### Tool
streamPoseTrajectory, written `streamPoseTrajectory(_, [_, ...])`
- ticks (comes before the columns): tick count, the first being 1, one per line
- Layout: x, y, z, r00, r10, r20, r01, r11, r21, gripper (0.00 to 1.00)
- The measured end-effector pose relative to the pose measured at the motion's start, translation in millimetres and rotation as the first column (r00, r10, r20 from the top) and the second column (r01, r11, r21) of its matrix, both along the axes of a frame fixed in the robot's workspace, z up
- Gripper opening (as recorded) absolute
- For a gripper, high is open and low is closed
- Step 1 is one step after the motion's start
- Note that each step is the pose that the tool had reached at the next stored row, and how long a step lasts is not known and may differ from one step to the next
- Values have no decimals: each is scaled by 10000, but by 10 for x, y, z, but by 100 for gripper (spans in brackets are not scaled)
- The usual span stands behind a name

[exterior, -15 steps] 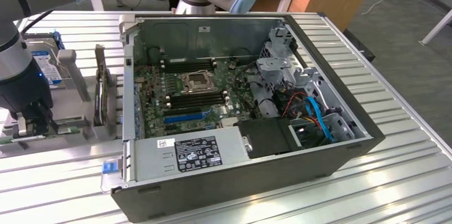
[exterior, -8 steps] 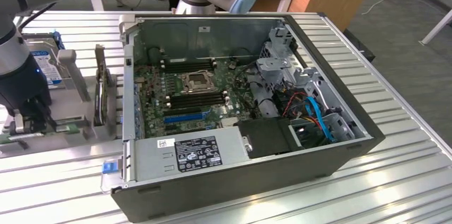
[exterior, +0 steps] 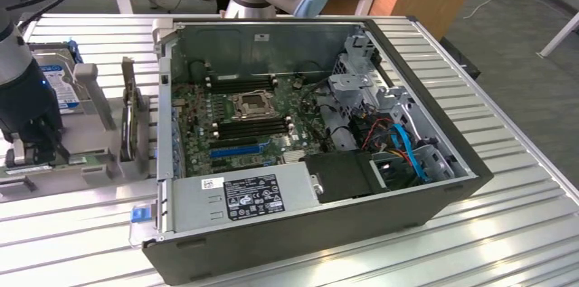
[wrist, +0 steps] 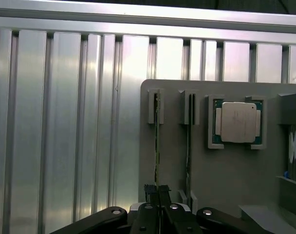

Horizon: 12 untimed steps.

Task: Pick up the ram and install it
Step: 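Pick up the ram and move it above insertion slot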

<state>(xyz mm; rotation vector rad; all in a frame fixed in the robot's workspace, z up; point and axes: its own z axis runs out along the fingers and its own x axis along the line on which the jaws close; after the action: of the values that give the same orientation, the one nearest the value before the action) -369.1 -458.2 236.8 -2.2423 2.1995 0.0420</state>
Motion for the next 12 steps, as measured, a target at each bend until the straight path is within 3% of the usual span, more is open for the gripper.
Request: streamPoseTrajectory(12, [4,0,227,10000,-80,0,80,10000,0,12])
